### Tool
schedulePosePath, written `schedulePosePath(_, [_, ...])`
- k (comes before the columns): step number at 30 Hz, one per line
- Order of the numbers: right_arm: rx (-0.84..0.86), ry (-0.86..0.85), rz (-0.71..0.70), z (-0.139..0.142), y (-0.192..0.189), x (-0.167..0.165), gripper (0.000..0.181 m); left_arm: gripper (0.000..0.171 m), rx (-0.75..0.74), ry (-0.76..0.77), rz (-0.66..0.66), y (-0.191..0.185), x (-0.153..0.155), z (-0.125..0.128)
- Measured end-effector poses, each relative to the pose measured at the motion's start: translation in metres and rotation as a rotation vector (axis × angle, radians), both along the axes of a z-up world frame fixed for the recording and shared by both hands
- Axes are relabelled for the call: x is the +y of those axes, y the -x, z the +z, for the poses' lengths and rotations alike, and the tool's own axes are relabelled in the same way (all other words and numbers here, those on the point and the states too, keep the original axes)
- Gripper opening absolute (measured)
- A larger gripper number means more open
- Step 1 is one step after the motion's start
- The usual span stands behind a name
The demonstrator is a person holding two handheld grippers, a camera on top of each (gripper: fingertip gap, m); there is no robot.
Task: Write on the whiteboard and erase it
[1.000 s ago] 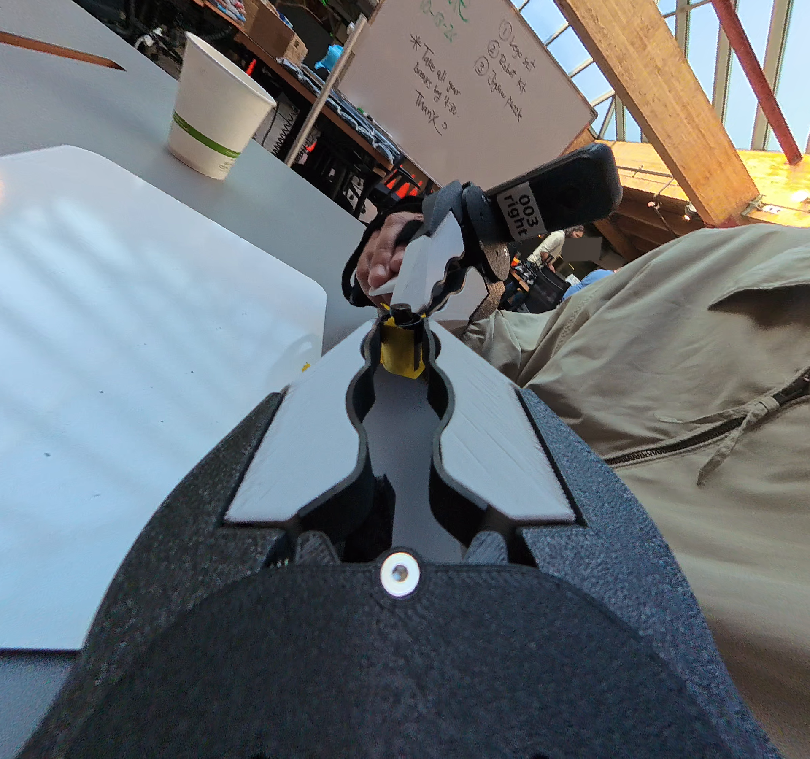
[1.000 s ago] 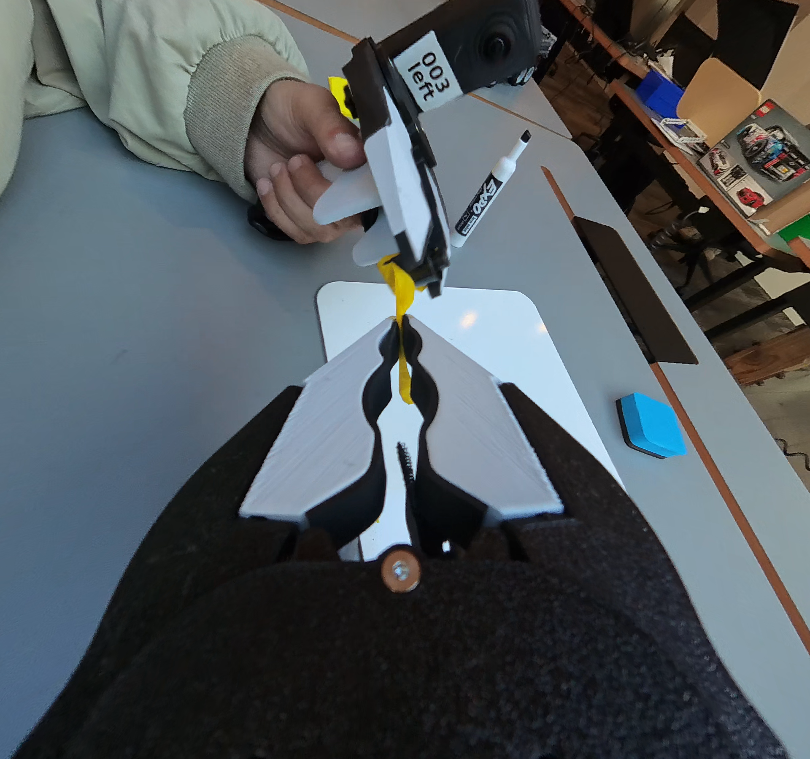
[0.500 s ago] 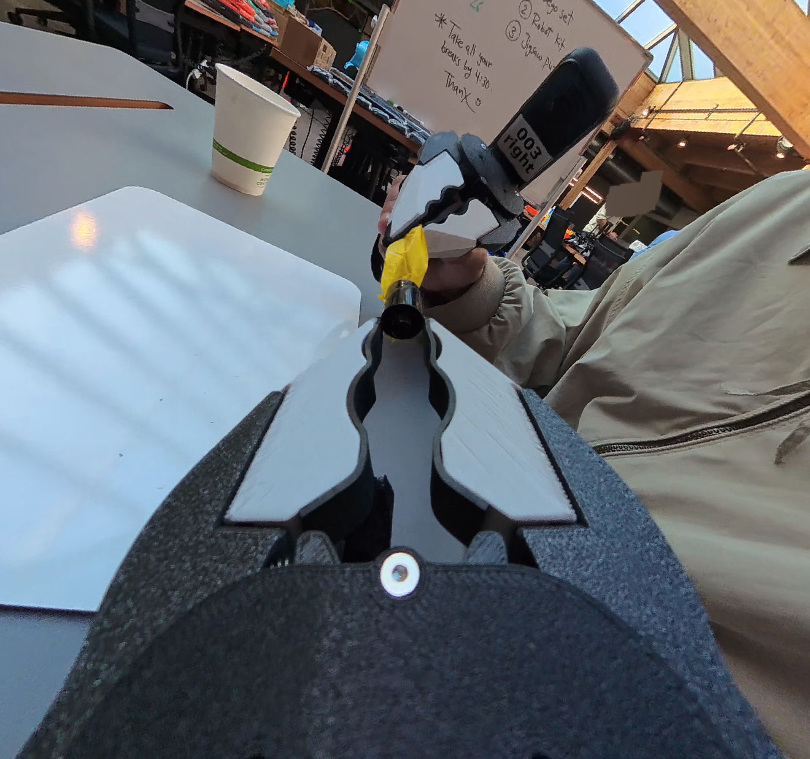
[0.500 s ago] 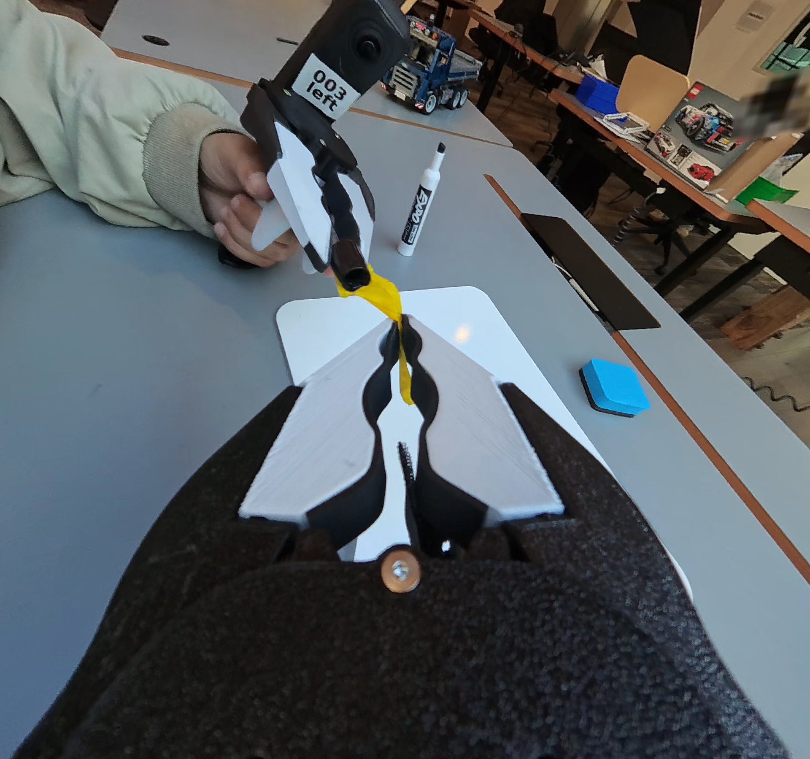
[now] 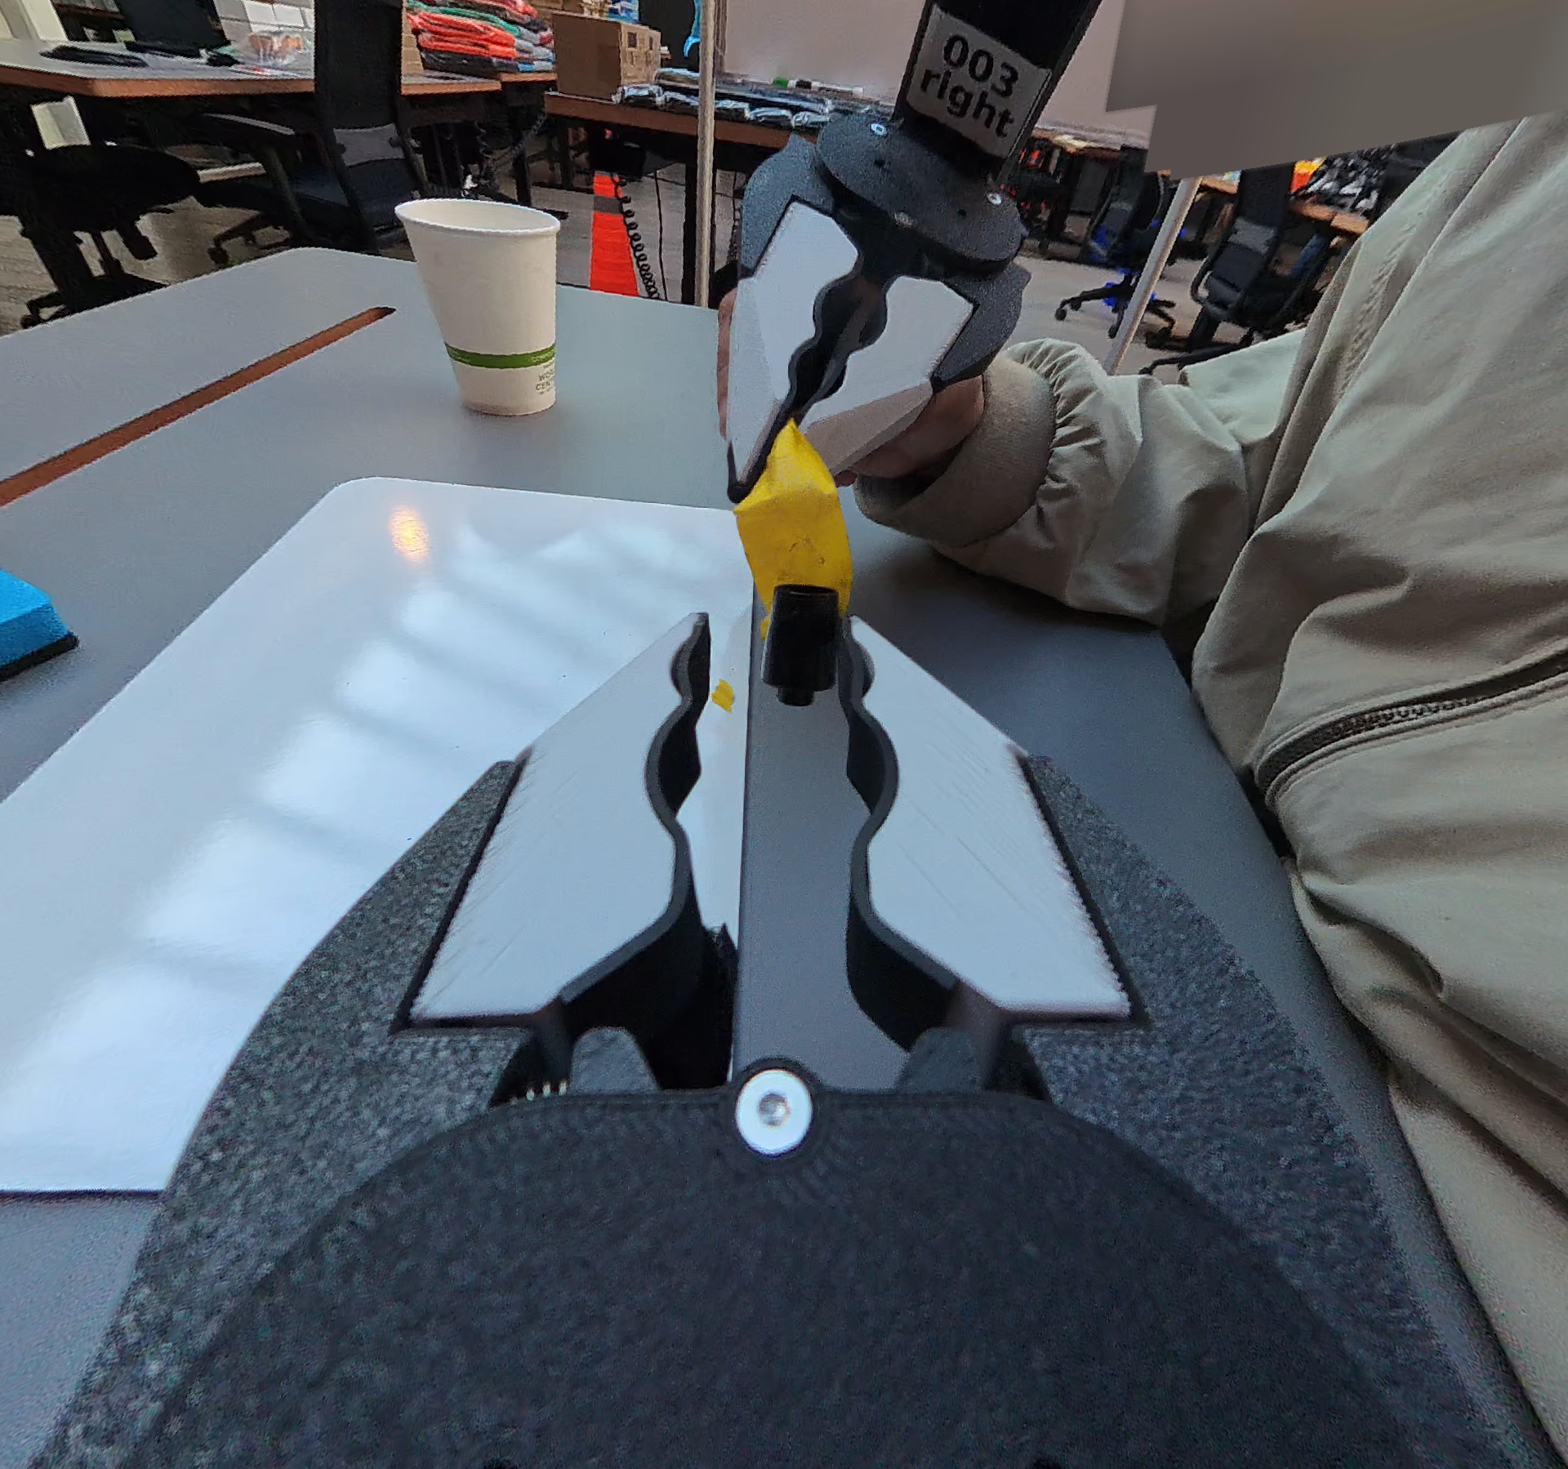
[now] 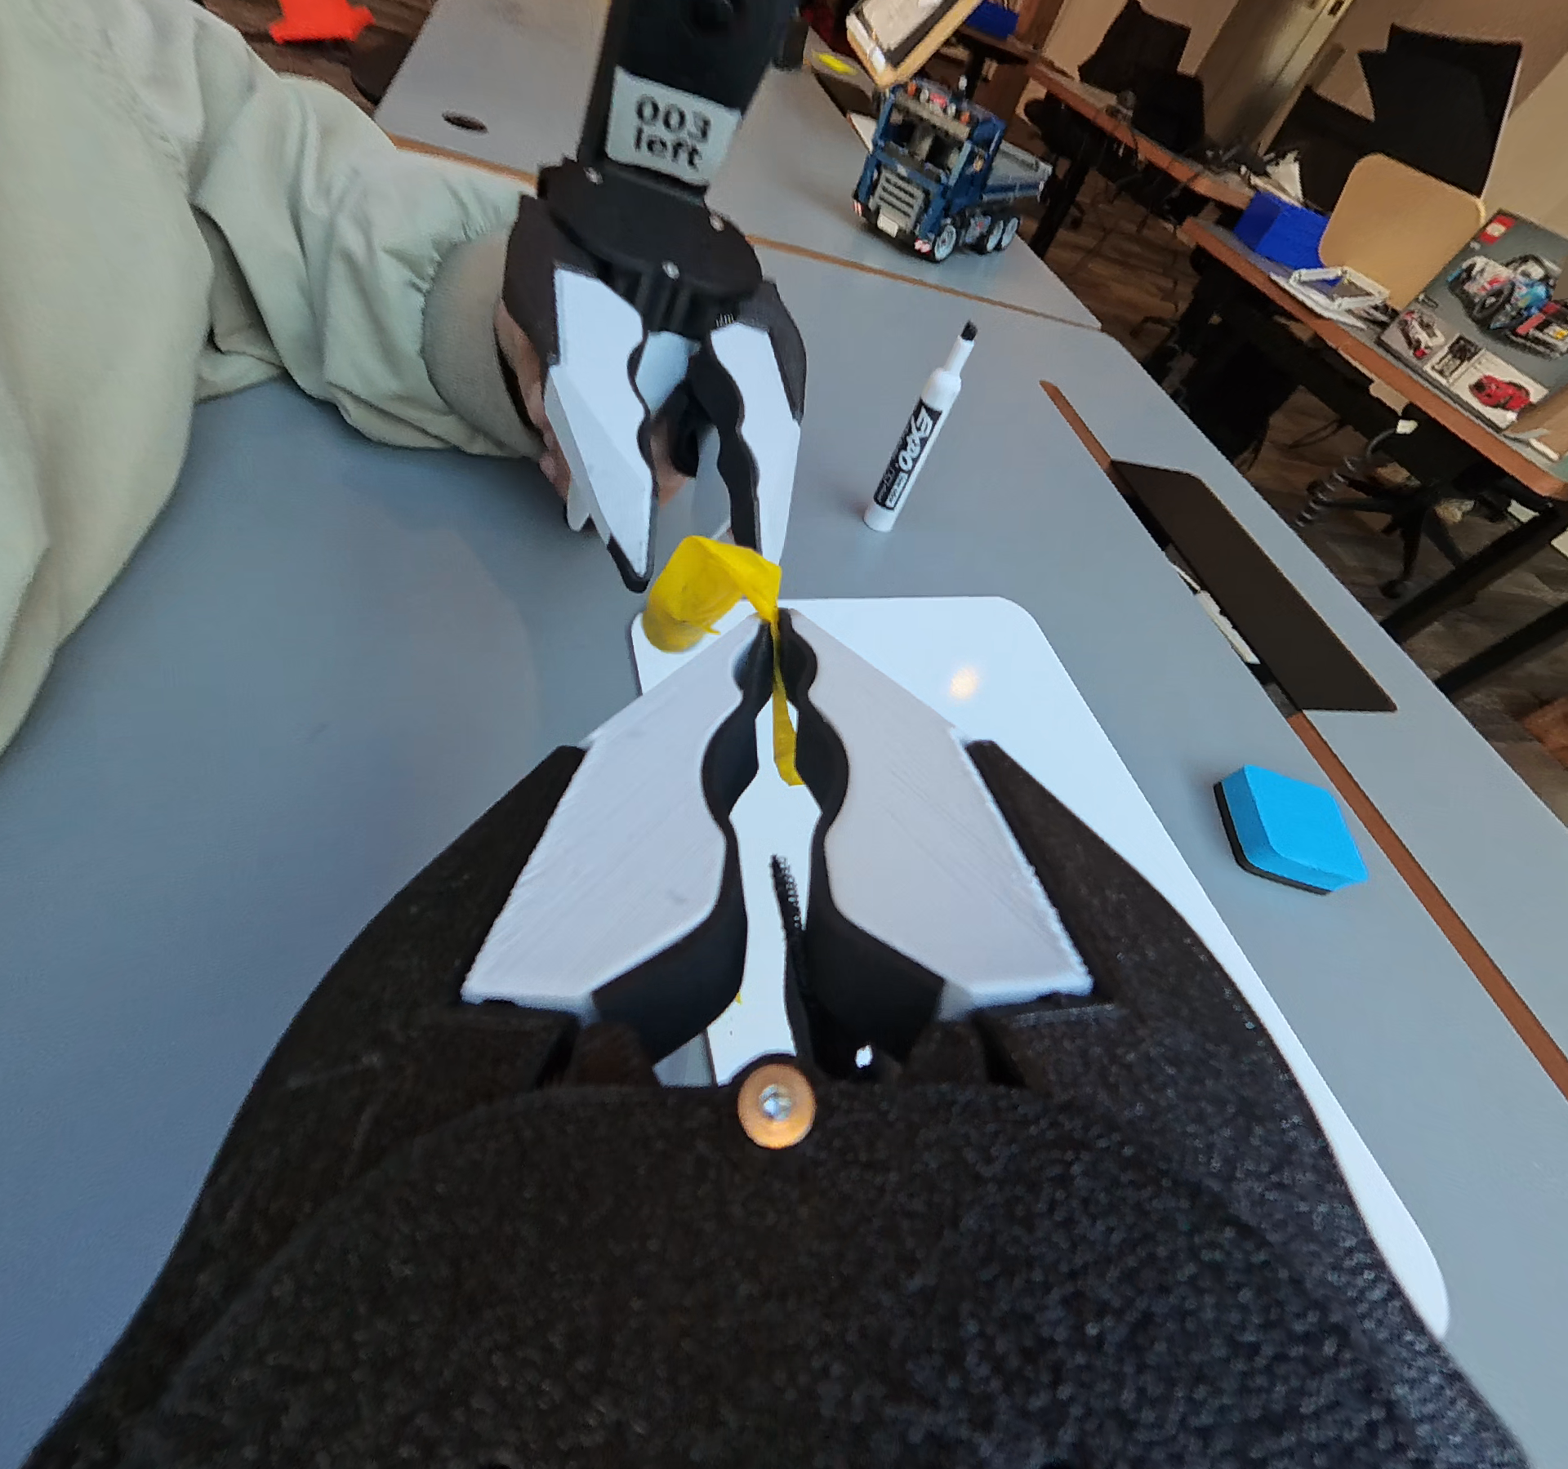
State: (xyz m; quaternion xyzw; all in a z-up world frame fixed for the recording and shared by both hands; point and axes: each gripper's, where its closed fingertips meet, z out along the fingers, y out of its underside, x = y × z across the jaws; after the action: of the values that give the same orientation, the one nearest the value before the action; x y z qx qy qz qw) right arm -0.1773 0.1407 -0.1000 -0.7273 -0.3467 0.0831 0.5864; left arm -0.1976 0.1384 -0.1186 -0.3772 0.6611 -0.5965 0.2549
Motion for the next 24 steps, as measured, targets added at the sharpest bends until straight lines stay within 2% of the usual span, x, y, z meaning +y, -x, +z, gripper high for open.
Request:
schedulePosePath(3, [0.029, 0.007, 0.020, 0.002, 0.003, -0.001, 0.000, 0.030, 0.007, 0.051, -0.054, 0.004, -0.008, 0.003])
schedulePosePath(6, [0.035, 0.016, 0.038, 0.000, 0.007, -0.001, 0.000, 0.029, 0.018, 0.015, -0.068, 0.004, -0.016, -0.002])
schedulePosePath(8, [0.034, 0.022, 0.045, -0.002, 0.008, -0.001, 0.000, 0.018, 0.015, 0.012, -0.092, 0.007, -0.021, -0.003])
schedulePosePath(12, [0.000, 0.055, 0.019, -0.011, -0.002, 0.000, 0.000, 0.017, 0.014, 0.008, -0.027, 0.000, -0.009, -0.003])
schedulePosePath(14, [0.003, 0.061, -0.024, -0.010, -0.020, 0.000, 0.000, 0.017, -0.005, 0.054, 0.049, -0.005, 0.011, 0.004])
schedulePosePath(18, [-0.004, 0.101, 0.024, -0.016, -0.013, -0.004, 0.000, 0.017, -0.012, 0.156, 0.124, -0.010, 0.031, 0.016])
schedulePosePath(21, [0.034, 0.156, 0.131, -0.021, 0.008, -0.013, 0.000, 0.016, 0.008, 0.293, 0.098, -0.009, 0.032, 0.023])
schedulePosePath(24, [0.017, 0.181, 0.116, -0.028, 0.007, -0.011, 0.000, 0.016, 0.027, 0.394, 0.064, -0.008, 0.029, 0.025])
